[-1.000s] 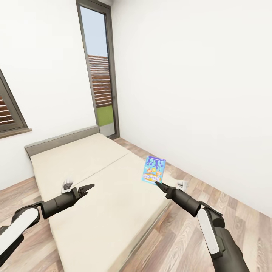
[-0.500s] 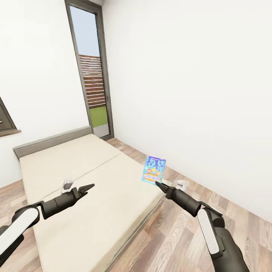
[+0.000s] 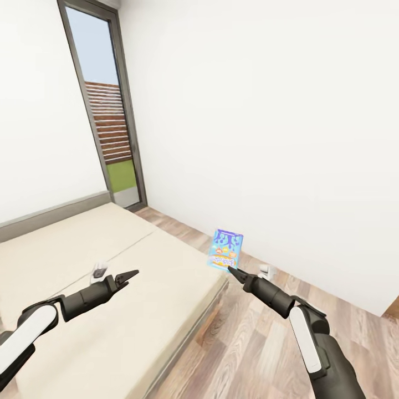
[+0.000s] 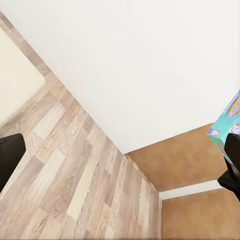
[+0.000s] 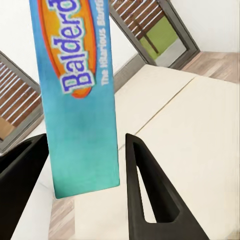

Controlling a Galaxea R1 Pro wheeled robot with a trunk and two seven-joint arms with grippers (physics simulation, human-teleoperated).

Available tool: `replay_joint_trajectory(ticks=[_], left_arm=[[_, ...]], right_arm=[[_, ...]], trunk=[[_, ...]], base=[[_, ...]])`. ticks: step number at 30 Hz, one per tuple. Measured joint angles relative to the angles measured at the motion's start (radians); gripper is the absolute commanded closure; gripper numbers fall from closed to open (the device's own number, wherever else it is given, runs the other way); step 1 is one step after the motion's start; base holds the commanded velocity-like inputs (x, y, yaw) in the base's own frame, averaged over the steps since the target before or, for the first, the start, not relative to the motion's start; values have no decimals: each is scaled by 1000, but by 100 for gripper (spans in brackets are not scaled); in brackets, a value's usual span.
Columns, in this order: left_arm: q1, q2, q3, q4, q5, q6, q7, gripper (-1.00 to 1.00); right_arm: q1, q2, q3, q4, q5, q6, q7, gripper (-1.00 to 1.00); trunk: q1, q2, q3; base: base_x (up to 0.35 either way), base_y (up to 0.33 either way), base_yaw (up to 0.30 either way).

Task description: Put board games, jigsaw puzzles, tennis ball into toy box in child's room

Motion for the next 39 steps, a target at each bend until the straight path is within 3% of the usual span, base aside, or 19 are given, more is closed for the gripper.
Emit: replay_joint_trajectory(ticks=[16,32,36,39], left_arm=[[0,0,1,4,0,0,-1,-100],[0,0,1,4,0,0,-1,-100],[0,0,0,4,0,1,-2,-100],[0,0,-1,4,0,0,-2,-100]], right_arm=[[0,-2,-6,1,-5,9,-3,100],[0,-9,-21,0,-16,15,-5,100],[0,-18,-31,-5,-93,16,-4,100],[0,-22,-71,22,-149,11,0,100]], trunk=[[0,0,13],[0,0,19],[0,0,22],[0,0,24]], base=[[0,0,-174],[0,0,-267],[0,0,-272],[0,0,-259]])
